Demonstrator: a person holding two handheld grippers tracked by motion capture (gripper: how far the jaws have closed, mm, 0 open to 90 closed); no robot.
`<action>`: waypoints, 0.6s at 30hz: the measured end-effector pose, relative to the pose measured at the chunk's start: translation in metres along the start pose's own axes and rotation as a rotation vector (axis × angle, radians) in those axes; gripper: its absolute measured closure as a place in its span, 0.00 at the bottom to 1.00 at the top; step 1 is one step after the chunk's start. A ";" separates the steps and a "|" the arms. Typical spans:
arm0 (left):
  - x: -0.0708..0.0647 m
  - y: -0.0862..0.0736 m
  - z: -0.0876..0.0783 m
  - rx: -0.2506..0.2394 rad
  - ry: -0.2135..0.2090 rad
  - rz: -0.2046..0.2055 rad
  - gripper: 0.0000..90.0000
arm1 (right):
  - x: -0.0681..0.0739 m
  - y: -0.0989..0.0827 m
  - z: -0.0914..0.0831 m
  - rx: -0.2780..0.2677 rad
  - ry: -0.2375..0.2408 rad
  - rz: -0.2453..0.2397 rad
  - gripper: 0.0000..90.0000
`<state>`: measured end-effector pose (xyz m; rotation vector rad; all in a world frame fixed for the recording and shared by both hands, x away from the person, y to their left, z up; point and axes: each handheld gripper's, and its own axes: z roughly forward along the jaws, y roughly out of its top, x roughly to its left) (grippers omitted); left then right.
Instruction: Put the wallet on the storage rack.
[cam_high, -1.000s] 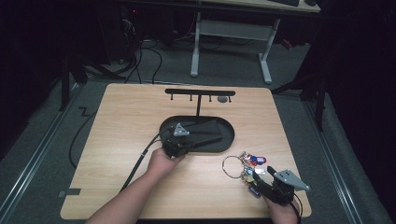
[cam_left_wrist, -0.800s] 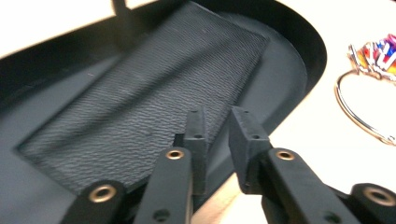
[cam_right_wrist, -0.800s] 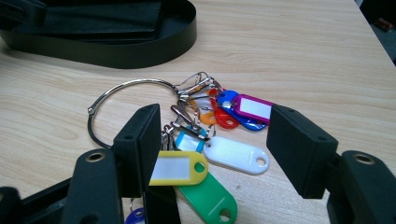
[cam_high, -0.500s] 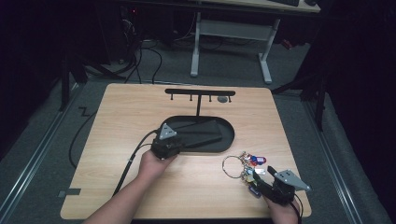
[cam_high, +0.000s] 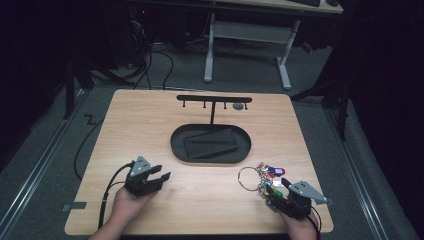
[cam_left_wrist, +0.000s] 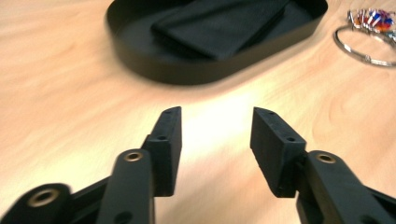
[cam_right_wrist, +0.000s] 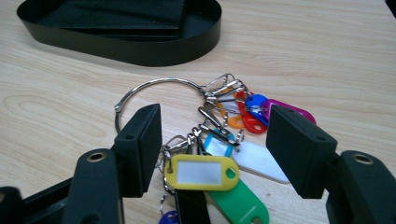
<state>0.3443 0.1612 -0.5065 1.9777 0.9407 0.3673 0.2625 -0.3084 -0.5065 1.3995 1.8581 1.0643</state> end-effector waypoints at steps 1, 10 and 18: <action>0.002 -0.007 -0.008 0.001 0.010 0.000 0.58 | 0.000 0.000 0.000 0.001 0.002 -0.006 0.40; 0.022 -0.025 -0.029 -0.010 0.037 -0.018 0.50 | 0.010 0.007 0.005 0.024 0.017 -0.041 0.39; 0.032 -0.022 -0.020 0.024 0.026 -0.009 0.42 | 0.023 0.023 0.019 0.149 0.021 -0.127 0.36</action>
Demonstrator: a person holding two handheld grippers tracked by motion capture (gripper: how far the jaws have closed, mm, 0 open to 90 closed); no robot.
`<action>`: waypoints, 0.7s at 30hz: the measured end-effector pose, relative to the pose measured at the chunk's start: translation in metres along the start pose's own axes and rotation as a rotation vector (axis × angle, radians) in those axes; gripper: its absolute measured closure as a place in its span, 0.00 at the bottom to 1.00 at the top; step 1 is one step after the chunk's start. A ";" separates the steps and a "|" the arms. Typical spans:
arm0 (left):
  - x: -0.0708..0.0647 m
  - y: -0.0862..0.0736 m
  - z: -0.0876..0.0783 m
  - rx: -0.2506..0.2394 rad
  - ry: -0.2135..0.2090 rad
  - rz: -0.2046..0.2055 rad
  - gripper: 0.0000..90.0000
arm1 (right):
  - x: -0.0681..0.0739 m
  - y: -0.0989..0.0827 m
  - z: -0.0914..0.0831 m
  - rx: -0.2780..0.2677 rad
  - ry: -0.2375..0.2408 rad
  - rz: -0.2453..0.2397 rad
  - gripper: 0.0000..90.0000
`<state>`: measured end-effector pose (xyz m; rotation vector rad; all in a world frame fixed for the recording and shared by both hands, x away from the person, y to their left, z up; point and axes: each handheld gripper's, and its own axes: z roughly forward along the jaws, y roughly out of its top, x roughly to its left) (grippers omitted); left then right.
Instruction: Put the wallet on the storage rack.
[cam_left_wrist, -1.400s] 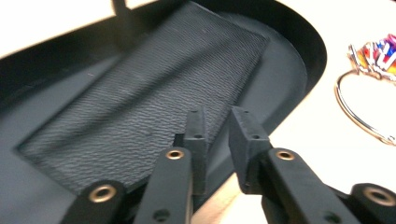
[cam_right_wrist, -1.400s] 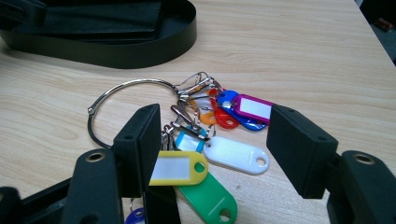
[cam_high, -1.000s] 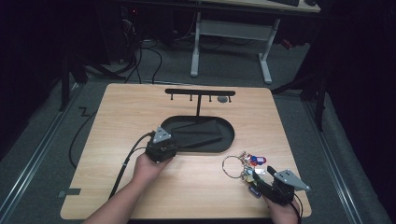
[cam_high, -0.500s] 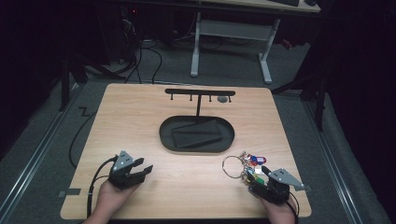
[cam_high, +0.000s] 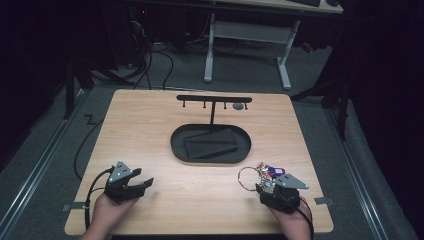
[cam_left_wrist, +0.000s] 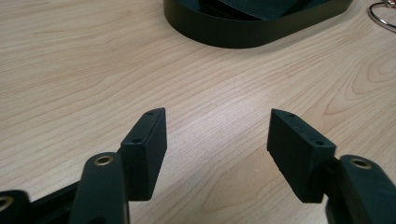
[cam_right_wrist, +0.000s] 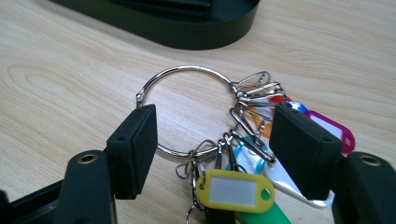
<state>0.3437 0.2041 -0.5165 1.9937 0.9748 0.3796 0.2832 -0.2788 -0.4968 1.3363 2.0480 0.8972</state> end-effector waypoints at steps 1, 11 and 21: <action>0.000 0.001 0.001 0.006 -0.009 0.006 0.42 | 0.001 0.003 0.002 0.020 0.000 -0.007 0.36; -0.002 0.005 -0.003 -0.024 -0.063 0.050 0.35 | 0.014 0.032 0.019 0.227 0.074 -0.062 0.38; -0.002 0.003 -0.002 -0.019 -0.067 0.058 0.35 | 0.023 0.049 0.038 0.371 0.118 -0.114 0.39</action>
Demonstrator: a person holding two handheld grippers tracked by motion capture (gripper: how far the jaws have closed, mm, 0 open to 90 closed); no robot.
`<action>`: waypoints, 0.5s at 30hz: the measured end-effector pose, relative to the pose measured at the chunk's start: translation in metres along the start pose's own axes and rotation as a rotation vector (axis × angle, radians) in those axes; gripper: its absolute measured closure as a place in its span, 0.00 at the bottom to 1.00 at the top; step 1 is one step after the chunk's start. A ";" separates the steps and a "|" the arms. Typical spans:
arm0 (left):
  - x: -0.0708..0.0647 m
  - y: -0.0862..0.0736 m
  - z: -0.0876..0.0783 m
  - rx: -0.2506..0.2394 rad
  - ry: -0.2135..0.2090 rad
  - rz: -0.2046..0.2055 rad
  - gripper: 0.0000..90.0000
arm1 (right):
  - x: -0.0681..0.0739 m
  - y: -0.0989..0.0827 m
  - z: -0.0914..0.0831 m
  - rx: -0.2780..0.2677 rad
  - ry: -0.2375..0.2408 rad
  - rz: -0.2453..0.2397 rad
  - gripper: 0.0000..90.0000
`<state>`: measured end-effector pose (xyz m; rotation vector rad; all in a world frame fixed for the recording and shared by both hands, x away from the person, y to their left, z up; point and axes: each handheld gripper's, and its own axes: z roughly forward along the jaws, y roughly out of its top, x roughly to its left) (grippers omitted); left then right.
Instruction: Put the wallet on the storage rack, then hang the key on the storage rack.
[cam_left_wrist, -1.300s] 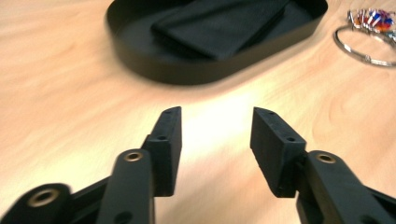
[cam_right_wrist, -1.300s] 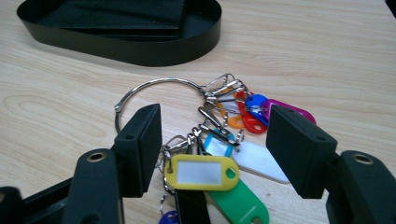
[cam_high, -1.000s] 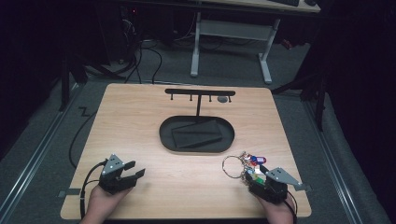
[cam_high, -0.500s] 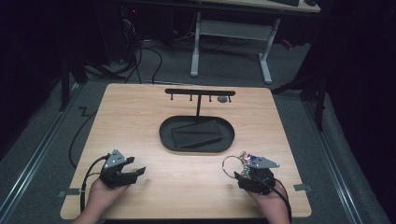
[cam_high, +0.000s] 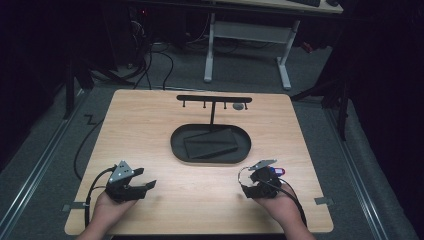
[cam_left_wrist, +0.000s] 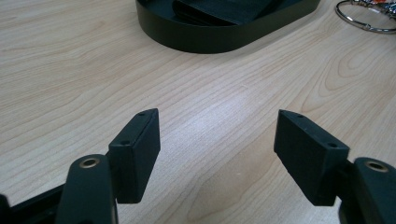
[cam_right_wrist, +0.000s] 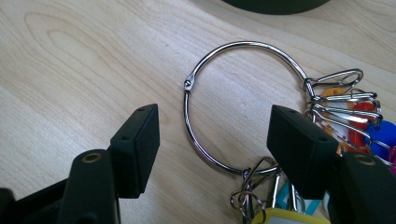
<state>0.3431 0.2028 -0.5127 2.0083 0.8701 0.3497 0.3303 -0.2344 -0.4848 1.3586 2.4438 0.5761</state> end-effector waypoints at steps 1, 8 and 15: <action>0.000 0.000 0.000 0.001 -0.002 0.002 0.35 | 0.000 0.002 0.000 0.017 0.000 -0.009 0.39; -0.002 0.001 0.001 -0.009 -0.005 0.008 0.35 | -0.004 0.007 -0.001 0.081 0.004 -0.042 0.39; 0.000 0.001 0.006 0.002 -0.010 0.015 0.34 | -0.002 0.015 -0.002 0.125 0.021 -0.083 0.41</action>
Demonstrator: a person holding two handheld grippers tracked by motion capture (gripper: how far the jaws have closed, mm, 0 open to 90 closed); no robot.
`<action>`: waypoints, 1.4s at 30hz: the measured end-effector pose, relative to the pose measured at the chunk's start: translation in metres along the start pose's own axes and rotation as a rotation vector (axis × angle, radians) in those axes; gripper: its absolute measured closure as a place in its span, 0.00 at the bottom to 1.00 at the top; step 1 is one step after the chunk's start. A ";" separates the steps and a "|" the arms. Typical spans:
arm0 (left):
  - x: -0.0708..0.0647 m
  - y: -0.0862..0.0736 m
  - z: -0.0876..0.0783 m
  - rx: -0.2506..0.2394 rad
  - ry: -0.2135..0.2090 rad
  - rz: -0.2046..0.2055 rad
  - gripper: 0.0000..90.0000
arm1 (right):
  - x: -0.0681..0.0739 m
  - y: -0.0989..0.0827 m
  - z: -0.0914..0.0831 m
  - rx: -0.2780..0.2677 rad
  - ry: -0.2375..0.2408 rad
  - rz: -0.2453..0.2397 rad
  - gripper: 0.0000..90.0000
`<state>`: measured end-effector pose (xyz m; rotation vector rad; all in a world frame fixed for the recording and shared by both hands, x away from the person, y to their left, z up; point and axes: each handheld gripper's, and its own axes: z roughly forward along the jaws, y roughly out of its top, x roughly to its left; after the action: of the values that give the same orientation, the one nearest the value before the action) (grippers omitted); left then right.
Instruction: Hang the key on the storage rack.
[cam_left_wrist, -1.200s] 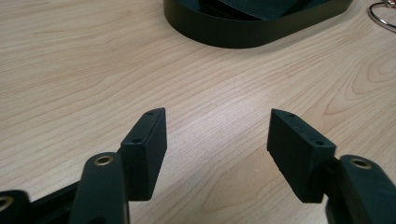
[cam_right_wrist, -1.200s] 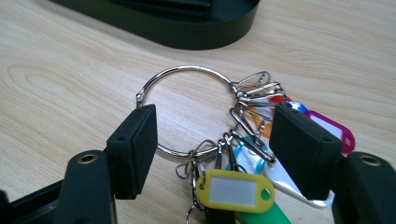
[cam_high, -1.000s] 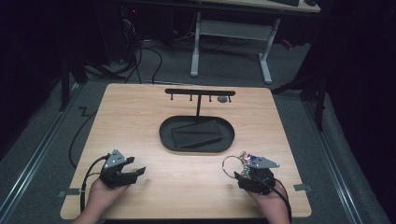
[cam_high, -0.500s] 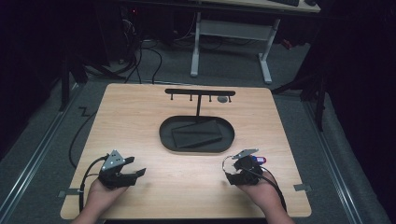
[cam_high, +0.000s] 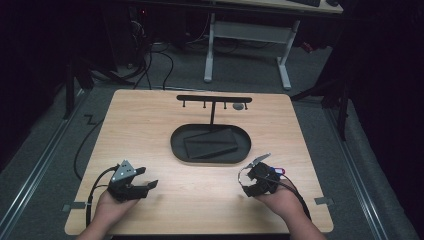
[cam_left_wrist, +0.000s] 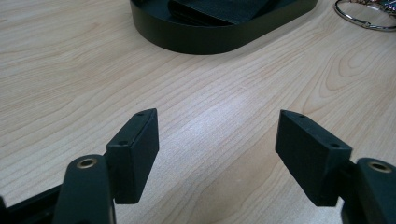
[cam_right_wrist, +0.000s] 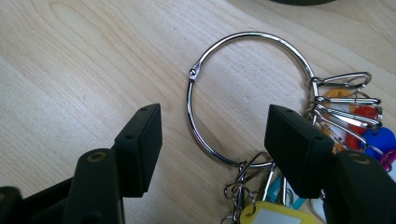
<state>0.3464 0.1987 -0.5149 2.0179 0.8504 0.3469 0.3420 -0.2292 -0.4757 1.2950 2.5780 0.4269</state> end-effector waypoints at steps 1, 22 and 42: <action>-0.001 0.000 -0.001 0.002 0.000 0.001 0.34 | 0.000 0.001 0.001 0.011 -0.002 -0.013 0.42; -0.004 -0.002 -0.007 0.010 -0.001 0.023 0.35 | 0.006 0.038 0.028 0.314 0.100 -0.218 0.74; -0.002 -0.005 -0.012 0.008 -0.002 0.012 0.36 | 0.007 0.057 0.035 0.401 0.100 -0.293 0.96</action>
<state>0.3357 0.2068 -0.5123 2.0312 0.8406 0.3483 0.3915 -0.1861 -0.4889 0.9902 2.9826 -0.0880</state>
